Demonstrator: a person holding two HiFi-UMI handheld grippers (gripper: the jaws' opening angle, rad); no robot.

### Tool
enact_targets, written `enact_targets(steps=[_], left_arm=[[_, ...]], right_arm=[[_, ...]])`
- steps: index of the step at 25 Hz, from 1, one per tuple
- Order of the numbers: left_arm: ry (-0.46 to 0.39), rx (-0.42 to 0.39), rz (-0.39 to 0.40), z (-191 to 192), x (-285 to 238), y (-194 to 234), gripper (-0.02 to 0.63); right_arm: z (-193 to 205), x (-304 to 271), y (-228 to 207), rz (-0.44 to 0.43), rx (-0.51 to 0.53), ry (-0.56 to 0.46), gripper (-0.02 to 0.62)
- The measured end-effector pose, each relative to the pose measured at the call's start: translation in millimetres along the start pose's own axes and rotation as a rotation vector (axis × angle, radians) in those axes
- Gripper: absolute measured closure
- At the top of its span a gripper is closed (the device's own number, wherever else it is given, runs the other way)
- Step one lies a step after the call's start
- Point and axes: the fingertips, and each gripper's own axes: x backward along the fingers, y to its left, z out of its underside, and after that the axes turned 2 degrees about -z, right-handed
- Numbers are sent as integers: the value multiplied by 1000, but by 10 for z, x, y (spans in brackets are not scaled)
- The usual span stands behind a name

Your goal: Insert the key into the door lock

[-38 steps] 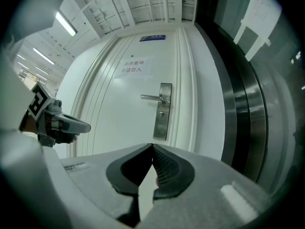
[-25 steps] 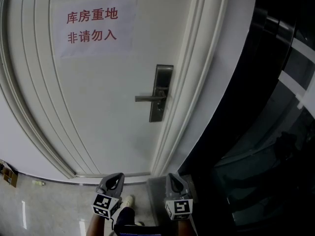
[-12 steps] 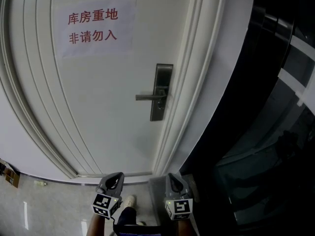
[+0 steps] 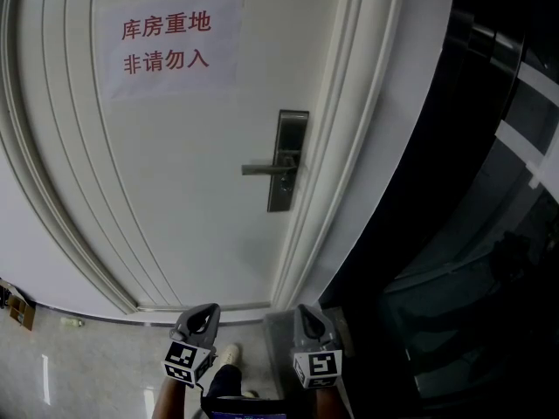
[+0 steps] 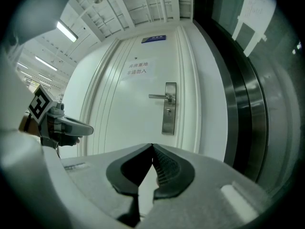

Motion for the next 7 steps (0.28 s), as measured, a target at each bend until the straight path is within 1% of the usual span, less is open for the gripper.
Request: enact_targets(steps=[3, 7], left_arm=[[1, 2, 5, -8, -13, -9, 604], [0, 0, 10, -17, -27, -14, 603]], right_arm=[[-30, -7, -2, 0, 17, 1, 592], [-10, -18, -8, 2, 3, 12, 592]])
